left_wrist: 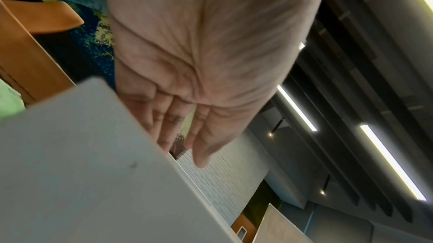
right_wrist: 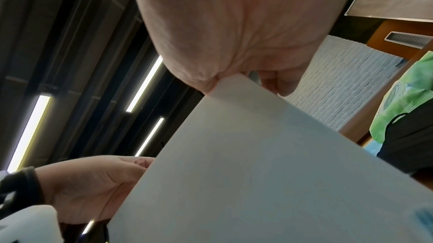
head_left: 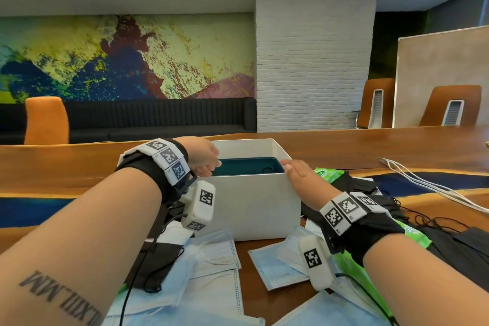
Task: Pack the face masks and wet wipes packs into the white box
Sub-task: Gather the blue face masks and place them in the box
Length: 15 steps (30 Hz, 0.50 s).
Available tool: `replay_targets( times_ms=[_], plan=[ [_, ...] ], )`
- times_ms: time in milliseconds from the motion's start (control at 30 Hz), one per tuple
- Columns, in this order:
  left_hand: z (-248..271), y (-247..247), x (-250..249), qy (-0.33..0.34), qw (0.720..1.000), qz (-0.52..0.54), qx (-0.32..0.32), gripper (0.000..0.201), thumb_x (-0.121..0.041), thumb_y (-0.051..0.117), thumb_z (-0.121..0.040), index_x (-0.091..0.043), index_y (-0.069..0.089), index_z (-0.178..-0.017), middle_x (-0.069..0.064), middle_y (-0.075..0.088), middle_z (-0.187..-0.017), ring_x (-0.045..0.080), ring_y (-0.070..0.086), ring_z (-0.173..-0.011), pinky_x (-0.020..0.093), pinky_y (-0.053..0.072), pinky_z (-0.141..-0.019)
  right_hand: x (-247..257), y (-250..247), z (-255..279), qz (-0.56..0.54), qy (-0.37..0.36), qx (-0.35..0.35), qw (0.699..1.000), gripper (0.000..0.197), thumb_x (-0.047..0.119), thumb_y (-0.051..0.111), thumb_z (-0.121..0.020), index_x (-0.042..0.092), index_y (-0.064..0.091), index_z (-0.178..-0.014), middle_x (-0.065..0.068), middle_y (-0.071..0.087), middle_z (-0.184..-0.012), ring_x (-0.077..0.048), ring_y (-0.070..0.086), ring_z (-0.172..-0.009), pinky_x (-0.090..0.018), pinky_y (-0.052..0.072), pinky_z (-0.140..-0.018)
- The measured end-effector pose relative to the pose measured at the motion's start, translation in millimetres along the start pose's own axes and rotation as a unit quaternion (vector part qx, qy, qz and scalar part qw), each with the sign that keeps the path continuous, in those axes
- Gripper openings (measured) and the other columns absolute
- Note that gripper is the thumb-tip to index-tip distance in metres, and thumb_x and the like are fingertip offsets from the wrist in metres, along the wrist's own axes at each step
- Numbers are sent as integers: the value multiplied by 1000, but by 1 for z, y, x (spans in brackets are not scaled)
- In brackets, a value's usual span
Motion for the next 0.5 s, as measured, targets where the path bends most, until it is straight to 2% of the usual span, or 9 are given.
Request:
replay_targets(
  times_ms=[100,267,333,400,433,500],
  plan=[
    [2,-6,9,22,998,57,21,43,-13,61,-91,-17,49,-132,7,64,-105,19,67,-96,33,55,-90,1,-1,2,-2,-1,-3,1000,46,30,17,-104,15,34,-145,-6,31,-148,-17,31,-136,-28,21,-112],
    [29,-13,14,83,990,105,32,37,-14,60,-93,-20,49,-128,7,63,-112,18,63,-100,32,53,-90,8,-4,8,3,11,-1,1000,45,27,17,-104,13,33,-144,-9,31,-149,-20,30,-137,-30,23,-112],
    [41,-15,16,97,985,139,25,33,-13,59,-93,-18,51,-125,9,62,-113,22,63,-102,33,53,-90,14,-6,13,5,30,-4,1000,45,22,19,-104,1,39,-138,-20,38,-143,-28,37,-132,-27,29,-104],
    [54,-17,18,101,979,175,18,29,-11,59,-93,-17,54,-120,11,62,-112,24,62,-102,34,53,-89,21,-7,16,-1,51,-8,999,44,15,20,-104,-14,42,-129,-32,43,-132,-39,41,-123,-30,30,-93],
    [61,-18,19,101,977,189,16,26,-11,59,-93,-16,55,-118,11,62,-111,24,62,-100,33,53,-86,24,-7,18,2,54,-7,998,44,14,20,-104,-16,41,-128,-33,44,-131,-40,41,-121,-31,30,-91],
    [72,-16,23,96,975,199,11,22,-15,59,-93,-16,56,-115,11,63,-107,22,63,-93,32,55,-81,28,-11,22,29,57,0,998,44,16,21,-104,-11,42,-131,-26,44,-135,-35,42,-124,-28,34,-90]
  ],
)
Point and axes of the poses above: each hand's wrist, its own z-axis away from the middle knuckle, its own y-axis out of the palm, x = y × z, the point moved 4 cm from there along -z, towards the middle knuckle
